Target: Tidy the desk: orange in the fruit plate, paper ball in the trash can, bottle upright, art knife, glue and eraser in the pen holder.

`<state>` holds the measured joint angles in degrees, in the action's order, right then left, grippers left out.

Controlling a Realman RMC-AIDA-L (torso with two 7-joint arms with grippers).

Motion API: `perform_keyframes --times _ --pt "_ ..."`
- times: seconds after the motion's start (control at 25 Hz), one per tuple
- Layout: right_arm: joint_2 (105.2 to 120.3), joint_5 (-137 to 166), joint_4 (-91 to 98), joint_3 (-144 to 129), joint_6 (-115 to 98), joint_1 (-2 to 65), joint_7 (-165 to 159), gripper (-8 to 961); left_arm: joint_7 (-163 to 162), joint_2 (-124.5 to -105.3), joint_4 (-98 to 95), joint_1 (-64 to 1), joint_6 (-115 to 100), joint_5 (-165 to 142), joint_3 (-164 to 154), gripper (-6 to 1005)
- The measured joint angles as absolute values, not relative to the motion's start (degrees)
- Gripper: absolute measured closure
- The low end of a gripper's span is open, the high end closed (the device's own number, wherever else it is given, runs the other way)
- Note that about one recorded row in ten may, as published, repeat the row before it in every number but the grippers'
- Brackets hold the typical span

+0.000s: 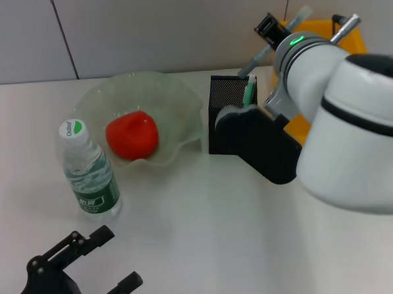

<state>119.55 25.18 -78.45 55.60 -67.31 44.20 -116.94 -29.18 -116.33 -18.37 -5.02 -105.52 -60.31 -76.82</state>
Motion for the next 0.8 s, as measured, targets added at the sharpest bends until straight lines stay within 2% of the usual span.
perform_keyframes --times 0.8 --pt "119.88 30.3 -67.4 48.9 -59.7 46.7 -121.6 817 -29.2 -116.85 -18.4 -5.1 -105.4 -60.6 -76.7 327"
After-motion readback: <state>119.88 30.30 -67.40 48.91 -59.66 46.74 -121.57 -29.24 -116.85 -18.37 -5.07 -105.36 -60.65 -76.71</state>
